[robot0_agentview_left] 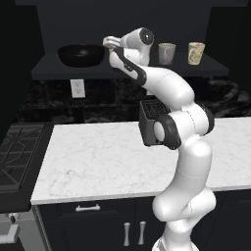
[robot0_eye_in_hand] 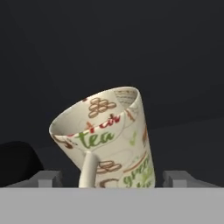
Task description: Gather all objects into one cabinet and sort the glasses and bowls to opposite sides.
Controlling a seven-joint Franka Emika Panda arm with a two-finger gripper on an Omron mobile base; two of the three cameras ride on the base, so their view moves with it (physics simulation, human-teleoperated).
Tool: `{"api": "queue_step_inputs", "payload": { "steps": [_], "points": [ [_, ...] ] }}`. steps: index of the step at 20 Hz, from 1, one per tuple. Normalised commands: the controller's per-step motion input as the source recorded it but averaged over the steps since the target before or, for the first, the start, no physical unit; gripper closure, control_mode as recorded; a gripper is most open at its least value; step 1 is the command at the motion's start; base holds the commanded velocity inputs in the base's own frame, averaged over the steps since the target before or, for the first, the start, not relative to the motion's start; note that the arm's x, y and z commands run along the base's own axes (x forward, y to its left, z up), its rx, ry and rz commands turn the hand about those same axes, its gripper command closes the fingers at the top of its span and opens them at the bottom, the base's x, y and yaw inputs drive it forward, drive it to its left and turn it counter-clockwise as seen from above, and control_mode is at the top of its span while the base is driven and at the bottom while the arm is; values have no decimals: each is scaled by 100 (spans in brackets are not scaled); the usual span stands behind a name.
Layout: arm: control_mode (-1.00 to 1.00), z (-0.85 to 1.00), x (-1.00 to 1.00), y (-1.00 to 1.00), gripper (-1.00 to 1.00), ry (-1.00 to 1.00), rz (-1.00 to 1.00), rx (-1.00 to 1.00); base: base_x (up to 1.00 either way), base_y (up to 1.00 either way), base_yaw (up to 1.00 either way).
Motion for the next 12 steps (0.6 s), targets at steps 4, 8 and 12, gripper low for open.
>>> {"api": "queue_step_inputs", "payload": {
  "steps": [4, 8, 12],
  "points": [
    [-100, -7, 0, 12, 100, 0, 0, 8, 0, 0, 0],
    [-100, -8, 0, 0, 100, 0, 0, 3, 0, 0, 0],
    [-100, -14, -32, 0, 100, 0, 0, 1, 0, 0, 0]
  ]
}}
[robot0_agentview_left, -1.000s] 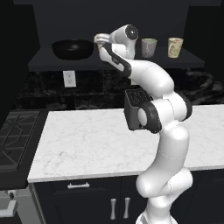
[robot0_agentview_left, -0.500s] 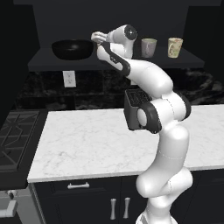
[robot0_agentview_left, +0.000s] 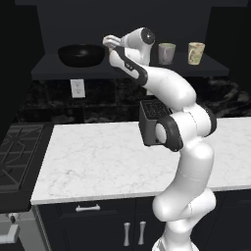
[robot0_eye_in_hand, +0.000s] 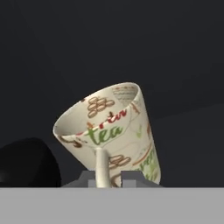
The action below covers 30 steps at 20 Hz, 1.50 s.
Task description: Gather all objects into one cabinet and sort the glasses and bowls to opposite sides.
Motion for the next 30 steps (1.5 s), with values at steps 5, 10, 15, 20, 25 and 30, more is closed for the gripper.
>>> {"api": "queue_step_inputs", "payload": {
  "steps": [5, 10, 15, 20, 25, 30],
  "points": [
    [-100, -11, -84, 0, 100, 0, 0, 0, 0, 0, 0],
    [-100, 0, -88, 0, 100, -5, -1, 0, 0, 0, 0],
    [-100, 0, -61, -10, 100, -9, -13, 0, 0, 0, 0],
    [-100, 0, -51, -17, 100, -8, -18, 0, 0, 0, 0],
    [-100, 0, -39, -40, 100, -6, -23, 0, 0, 0, 0],
    [-100, 14, -12, -56, 100, -5, -25, 0, 0, 0, 0]
  ]
}}
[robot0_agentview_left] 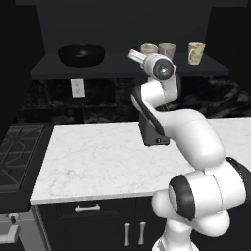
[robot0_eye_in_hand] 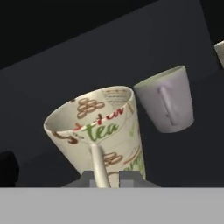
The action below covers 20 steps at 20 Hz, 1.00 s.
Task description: Gather all objects into one cabinet and sort the glasses and bowls to opposite sides.
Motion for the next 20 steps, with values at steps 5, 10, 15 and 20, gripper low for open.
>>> {"api": "queue_step_inputs", "payload": {
  "steps": [5, 10, 15, 20],
  "points": [
    [-100, 54, 0, -32, 100, -7, -13, 0, 0, 0, 0],
    [-100, 35, -19, -16, 100, -1, -5, 0, 0, 0, 0],
    [-100, 6, -20, -37, 100, 0, -13, 5, 0, 0, 0],
    [-100, 0, -4, -42, 100, 3, -23, 16, 0, 0, 0]
  ]
}}
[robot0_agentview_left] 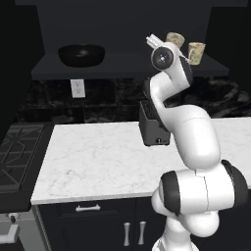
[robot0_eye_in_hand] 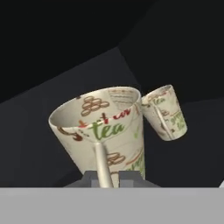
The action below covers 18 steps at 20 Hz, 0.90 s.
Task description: Gather all objects into one cabinet and sort the glasses and bowls to opposite sides.
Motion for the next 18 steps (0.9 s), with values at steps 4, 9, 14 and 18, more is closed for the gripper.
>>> {"api": "queue_step_inputs", "payload": {
  "steps": [4, 9, 14, 18],
  "points": [
    [-100, 0, 0, -22, 100, 2, -19, 15, 0, 0, 0],
    [-100, -7, 4, -22, 100, 6, -7, 6, 0, 0, 0],
    [-100, -10, 19, -42, 100, 10, -14, 1, 0, 0, 0],
    [-100, -38, 36, -9, 100, 19, -7, 0, 0, 0, 0]
  ]
}}
